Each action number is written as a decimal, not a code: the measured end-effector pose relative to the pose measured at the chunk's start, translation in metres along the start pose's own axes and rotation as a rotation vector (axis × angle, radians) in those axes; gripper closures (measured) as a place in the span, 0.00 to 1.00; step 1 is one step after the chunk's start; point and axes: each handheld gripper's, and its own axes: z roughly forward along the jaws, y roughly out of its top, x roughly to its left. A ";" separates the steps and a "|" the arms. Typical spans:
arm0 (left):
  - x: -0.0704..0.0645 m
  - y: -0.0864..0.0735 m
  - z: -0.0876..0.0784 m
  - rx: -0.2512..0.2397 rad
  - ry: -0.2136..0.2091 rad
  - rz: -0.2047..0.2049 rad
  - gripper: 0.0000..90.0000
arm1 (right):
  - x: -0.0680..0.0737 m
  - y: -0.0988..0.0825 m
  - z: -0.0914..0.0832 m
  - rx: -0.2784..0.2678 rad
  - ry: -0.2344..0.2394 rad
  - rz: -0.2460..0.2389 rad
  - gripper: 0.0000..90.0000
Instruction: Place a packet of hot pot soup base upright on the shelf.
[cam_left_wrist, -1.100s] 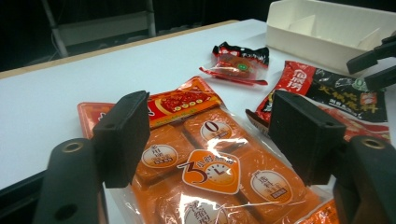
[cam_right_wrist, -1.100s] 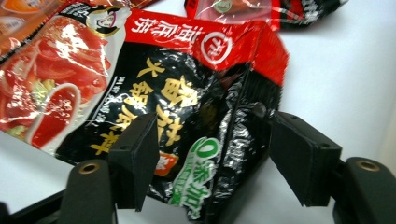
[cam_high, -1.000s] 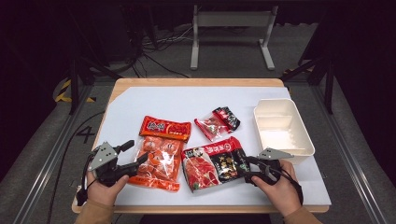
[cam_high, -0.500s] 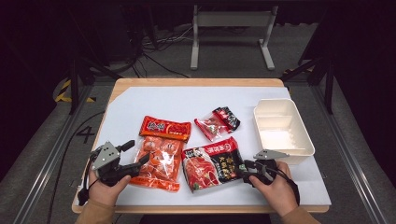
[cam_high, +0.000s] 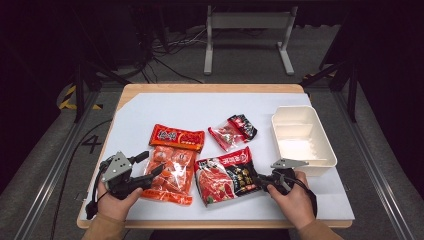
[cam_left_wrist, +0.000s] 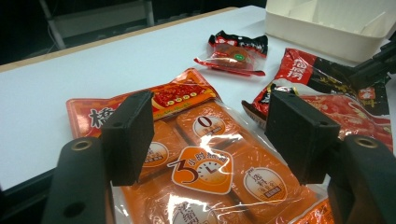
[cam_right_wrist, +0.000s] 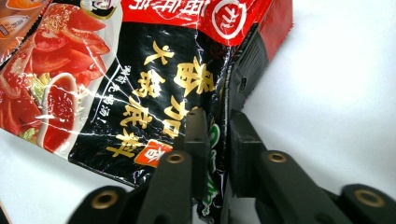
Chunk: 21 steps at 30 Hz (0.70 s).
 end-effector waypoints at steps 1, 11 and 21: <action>0.000 0.000 0.000 0.002 -0.001 0.006 0.37 | 0.001 0.001 0.000 0.001 -0.006 -0.006 0.91; 0.003 -0.001 0.007 0.050 -0.016 -0.109 0.26 | 0.003 0.010 -0.007 -0.045 -0.021 -0.033 0.98; 0.002 0.014 0.013 0.011 -0.019 -0.113 0.08 | 0.006 0.033 -0.030 -0.124 -0.020 -0.099 0.99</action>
